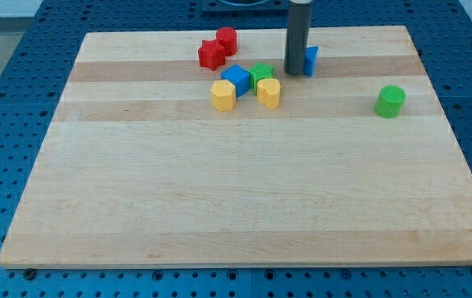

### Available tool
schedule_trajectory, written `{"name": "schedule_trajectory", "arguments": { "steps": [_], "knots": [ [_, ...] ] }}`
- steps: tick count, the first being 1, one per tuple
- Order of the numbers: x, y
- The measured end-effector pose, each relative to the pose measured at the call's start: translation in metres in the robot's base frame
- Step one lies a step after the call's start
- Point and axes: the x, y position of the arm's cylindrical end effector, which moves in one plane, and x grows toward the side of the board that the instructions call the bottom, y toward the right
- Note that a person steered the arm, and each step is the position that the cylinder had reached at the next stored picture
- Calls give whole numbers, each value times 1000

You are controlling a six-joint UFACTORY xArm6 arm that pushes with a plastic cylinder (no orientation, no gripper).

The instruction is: Move both the yellow blocks diagonal to each other

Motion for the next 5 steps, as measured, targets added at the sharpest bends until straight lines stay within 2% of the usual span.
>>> {"name": "schedule_trajectory", "arguments": {
  "steps": [2, 5],
  "knots": [
    [16, -3],
    [50, -58]
  ]
}}
